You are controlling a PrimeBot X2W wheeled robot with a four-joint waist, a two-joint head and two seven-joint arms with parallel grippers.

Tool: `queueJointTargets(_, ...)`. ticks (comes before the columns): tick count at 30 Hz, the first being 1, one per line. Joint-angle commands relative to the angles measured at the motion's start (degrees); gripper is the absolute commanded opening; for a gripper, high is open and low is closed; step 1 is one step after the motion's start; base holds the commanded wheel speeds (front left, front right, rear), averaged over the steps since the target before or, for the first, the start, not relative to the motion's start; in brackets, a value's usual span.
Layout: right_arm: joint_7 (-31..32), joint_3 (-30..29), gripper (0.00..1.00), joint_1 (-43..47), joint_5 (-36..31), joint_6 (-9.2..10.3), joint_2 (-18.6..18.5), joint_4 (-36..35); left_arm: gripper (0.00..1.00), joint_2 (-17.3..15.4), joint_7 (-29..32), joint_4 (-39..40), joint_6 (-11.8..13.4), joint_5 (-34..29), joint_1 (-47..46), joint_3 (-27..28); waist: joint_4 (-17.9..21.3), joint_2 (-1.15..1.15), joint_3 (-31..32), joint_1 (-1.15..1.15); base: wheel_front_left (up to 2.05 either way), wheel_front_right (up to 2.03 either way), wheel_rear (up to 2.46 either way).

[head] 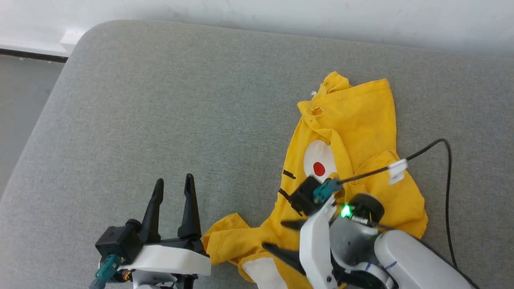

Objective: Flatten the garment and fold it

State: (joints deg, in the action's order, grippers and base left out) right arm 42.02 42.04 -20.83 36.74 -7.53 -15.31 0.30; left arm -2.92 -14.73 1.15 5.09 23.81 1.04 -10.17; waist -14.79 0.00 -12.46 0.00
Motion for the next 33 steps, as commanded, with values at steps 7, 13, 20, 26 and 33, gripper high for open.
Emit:
queueJointTargets(7,-7.61,-11.77,1.00,-2.57,-2.41,0.04,6.46,-2.93,1.00,0.04,-0.27,0.23,0.28,0.26,0.18,0.13,1.10,0.00,0.79,0.00,0.00,0.00,0.00)
queueJointTargets(13,-10.36,-20.36,1.00,-7.40,-14.91,0.04,7.25,1.25,1.00,0.04,-0.27,0.38,0.33,0.50,-0.41,-0.80,0.70,0.00,-0.05,0.00,0.00,0.00,0.00)
queueJointTargets(20,-6.37,-22.69,1.00,-9.92,-24.93,0.04,5.46,10.48,1.00,0.04,-0.27,0.20,0.42,1.14,-1.45,-1.41,-1.22,0.00,-1.64,0.00,0.00,0.00,0.00)
queueJointTargets(26,-5.28,-24.76,0.85,-9.66,-28.03,0.04,6.83,16.78,1.00,0.04,-0.27,0.02,0.74,1.62,-1.49,-1.82,-2.40,0.00,-1.89,0.00,0.00,0.00,0.00)
queueJointTargets(33,-8.44,-29.08,0.00,-10.48,-31.02,0.04,10.00,20.51,1.00,0.04,-0.27,0.24,0.85,1.26,-1.06,-0.84,-1.58,0.00,-1.41,0.00,0.00,0.00,0.00)
